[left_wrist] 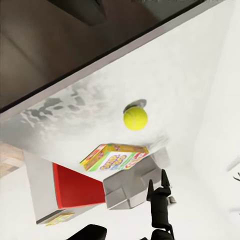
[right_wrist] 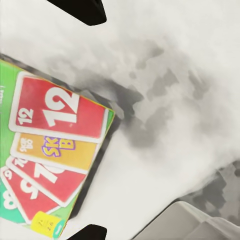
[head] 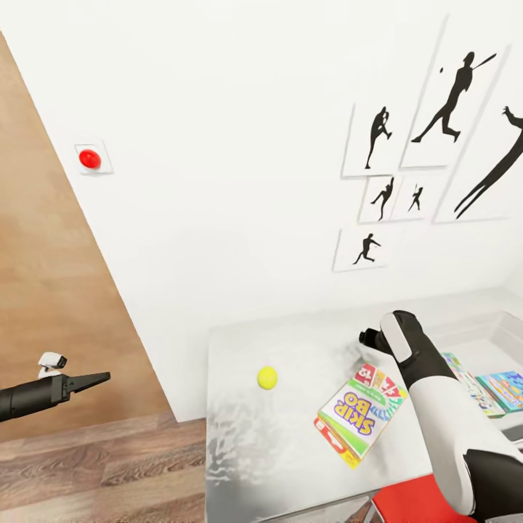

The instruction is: Put all the toys in the child's room - the three board games (two on the bed and one on the table), the two jigsaw puzzles on the table, and the tennis ball on the table - inside the toy box on the table in the child's room.

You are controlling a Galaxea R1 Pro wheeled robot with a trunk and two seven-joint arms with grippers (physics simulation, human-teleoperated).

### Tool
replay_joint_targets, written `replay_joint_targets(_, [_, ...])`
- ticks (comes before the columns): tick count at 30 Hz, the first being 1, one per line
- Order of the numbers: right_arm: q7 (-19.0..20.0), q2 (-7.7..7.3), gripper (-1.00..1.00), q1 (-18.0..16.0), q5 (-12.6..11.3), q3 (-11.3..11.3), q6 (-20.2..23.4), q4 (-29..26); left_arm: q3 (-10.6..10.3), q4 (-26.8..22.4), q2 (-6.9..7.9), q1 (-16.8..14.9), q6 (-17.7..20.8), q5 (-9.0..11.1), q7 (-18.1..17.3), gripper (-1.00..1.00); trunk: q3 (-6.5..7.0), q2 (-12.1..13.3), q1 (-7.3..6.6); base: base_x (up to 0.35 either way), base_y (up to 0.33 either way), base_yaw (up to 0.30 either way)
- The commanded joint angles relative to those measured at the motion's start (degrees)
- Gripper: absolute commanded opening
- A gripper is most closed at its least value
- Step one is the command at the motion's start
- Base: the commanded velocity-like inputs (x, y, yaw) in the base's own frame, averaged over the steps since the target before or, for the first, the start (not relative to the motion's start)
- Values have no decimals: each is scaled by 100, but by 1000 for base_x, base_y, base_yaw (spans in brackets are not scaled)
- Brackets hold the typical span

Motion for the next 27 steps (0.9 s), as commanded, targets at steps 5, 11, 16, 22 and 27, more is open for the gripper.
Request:
replay_joint_targets(5, [-50, -1, 100, -16, -60, 0, -5, 20, 0, -1, 1, -4, 59, -2, -23, 100, -56, -8, 1, 0, 0, 0])
replay_joint_targets(11, [-50, -2, 100, -20, -60, 0, -7, 28, 0, -1, 0, -4, 60, -2, -23, 100, -112, -8, 1, 0, 0, 0])
replay_joint_targets(16, [-50, -1, 100, -21, -60, 0, -8, 32, 0, 0, 1, -4, 58, -2, -23, 100, -159, -8, 1, 0, 0, 0])
replay_joint_targets(22, [-49, -1, 100, -24, -60, 0, -8, 34, 0, -2, 1, -4, 54, -2, -23, 100, -216, -8, 1, 0, 0, 0])
replay_joint_targets(27, [-49, -1, 100, -67, -60, 0, -8, 35, 0, -1, 1, -4, 53, -2, -23, 100, -263, -8, 1, 0, 0, 0])
